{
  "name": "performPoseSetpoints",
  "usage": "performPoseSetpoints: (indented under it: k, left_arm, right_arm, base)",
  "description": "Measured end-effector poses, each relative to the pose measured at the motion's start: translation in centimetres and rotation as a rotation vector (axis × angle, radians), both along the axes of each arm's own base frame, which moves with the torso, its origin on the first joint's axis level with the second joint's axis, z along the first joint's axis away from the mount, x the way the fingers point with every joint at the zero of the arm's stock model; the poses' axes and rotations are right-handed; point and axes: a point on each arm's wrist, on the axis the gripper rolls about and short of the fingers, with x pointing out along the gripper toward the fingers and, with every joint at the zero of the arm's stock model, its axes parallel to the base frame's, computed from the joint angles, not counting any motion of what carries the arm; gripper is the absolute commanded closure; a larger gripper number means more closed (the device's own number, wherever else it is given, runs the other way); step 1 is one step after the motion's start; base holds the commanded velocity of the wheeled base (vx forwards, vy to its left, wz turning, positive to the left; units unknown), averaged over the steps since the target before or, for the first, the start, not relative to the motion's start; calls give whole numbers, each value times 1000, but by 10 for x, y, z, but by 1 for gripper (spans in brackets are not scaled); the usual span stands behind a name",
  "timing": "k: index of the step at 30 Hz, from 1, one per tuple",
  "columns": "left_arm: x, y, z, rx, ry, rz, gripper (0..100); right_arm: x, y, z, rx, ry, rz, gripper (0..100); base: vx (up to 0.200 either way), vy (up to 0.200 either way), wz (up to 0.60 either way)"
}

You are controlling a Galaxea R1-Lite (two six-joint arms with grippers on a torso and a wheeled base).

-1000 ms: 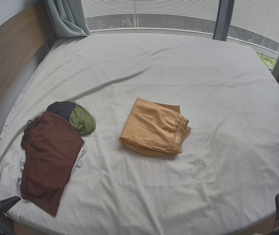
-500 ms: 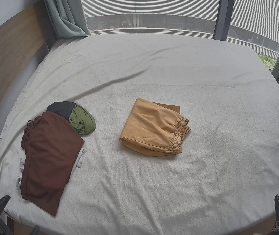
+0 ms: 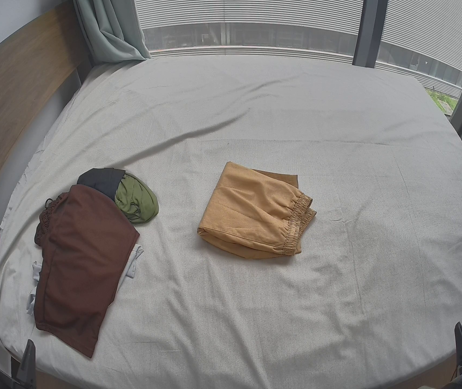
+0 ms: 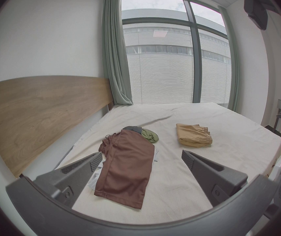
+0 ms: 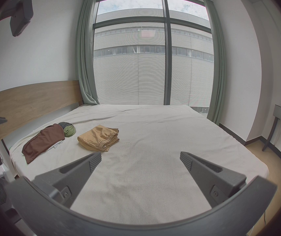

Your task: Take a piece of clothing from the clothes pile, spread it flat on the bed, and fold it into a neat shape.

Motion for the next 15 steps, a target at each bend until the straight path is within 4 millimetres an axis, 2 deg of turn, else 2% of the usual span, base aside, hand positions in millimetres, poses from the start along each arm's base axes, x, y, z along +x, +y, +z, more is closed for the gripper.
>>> performPoseSetpoints:
  k: [3, 15]
  left_arm:
    - [0, 0, -5, -23, 42, -1, 0]
    - [0, 0, -3, -48, 27, -4, 0]
  right_arm:
    - [0, 0, 0, 0, 0, 0, 0]
    - [0, 0, 0, -4, 1, 1, 0]
  base:
    - [0, 0, 0]
    - [0, 0, 0]
